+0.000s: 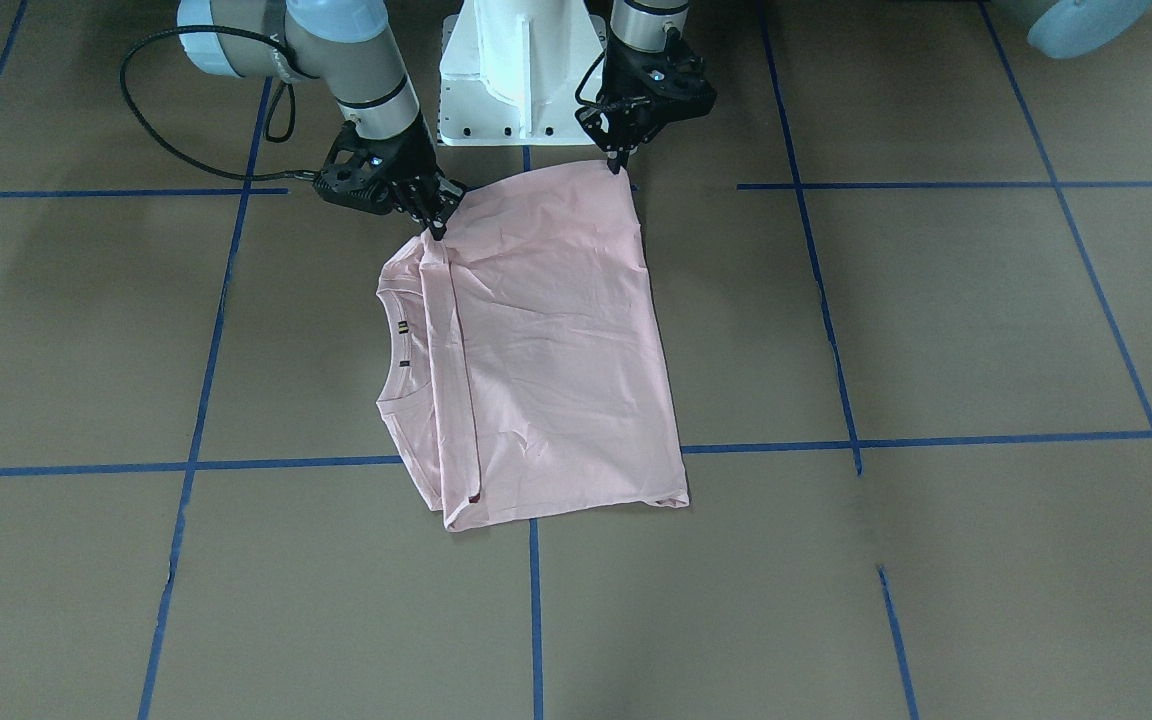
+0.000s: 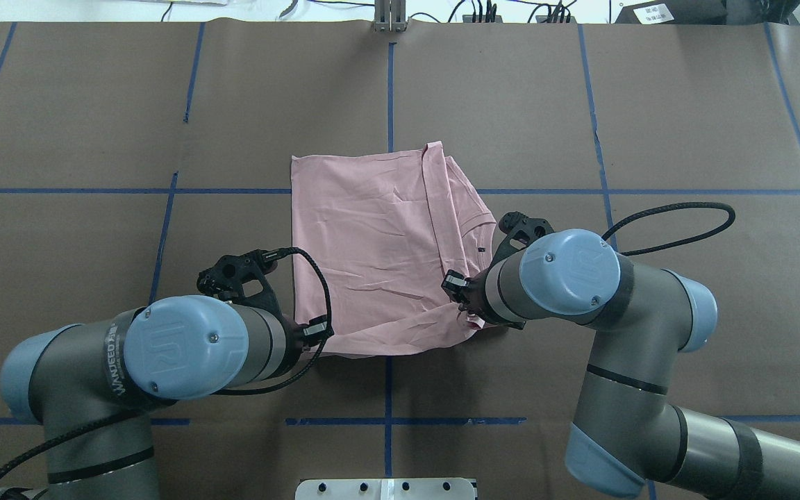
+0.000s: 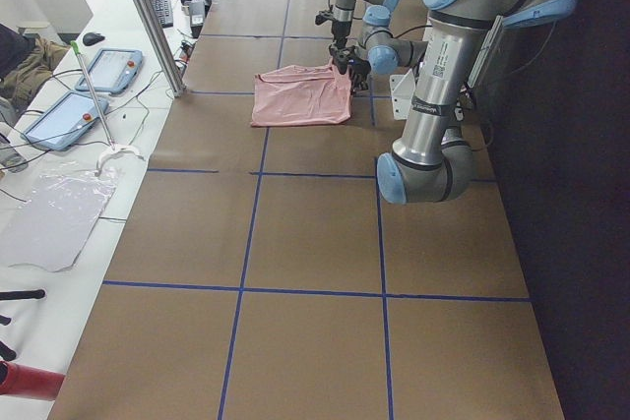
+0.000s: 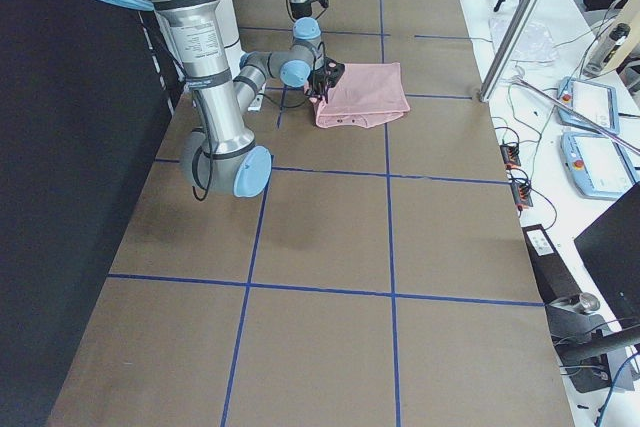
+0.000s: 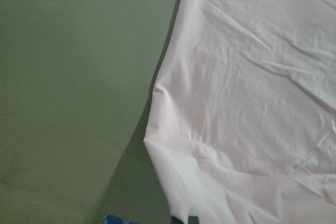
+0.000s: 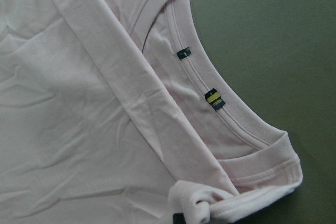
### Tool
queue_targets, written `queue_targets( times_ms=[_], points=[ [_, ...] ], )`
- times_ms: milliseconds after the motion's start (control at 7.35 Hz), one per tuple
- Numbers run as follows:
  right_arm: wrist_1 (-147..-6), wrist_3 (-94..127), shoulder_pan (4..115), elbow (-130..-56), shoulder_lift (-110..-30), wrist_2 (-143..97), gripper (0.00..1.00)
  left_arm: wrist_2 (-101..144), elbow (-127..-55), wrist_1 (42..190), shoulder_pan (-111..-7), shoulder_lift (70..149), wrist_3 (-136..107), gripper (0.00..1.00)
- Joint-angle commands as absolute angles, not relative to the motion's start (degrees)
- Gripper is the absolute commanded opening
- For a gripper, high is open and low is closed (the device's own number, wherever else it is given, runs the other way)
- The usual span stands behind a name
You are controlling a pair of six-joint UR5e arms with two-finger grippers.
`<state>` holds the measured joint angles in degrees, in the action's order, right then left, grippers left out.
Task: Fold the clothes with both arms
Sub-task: 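Lift the near edge with both grippers and fold it toward the far edge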
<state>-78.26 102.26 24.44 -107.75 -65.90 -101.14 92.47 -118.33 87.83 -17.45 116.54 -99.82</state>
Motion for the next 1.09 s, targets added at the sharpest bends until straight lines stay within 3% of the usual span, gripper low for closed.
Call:
queue_targets(
  times_ms=[0, 408, 545, 817, 953],
  points=[
    [-78.0, 102.2, 25.8, -106.0, -64.8, -101.2, 0.0, 92.5, -116.2, 90.6, -19.2, 116.5, -99.8, 0.0],
    [-78.0, 102.0, 27.2, -105.0, -63.2, -101.1, 0.0, 92.5, -116.1, 90.6, -20.8, 116.7, -100.6, 0.0],
    [-78.0, 102.1, 28.7, -101.4, -59.6, -101.1, 0.0, 92.5, -115.2, 90.7, -21.8, 117.4, -100.6, 0.0],
    [-77.9, 99.4, 34.2, -92.8, -53.1, -102.2, 0.0, 92.5, -106.4, 95.1, -28.6, 122.6, -99.8, 0.0],
    [-77.8, 97.4, 37.2, -84.3, -47.8, -103.4, 0.0, 92.6, -97.0, 102.2, -32.5, 125.0, -99.1, 0.0]
  ],
)
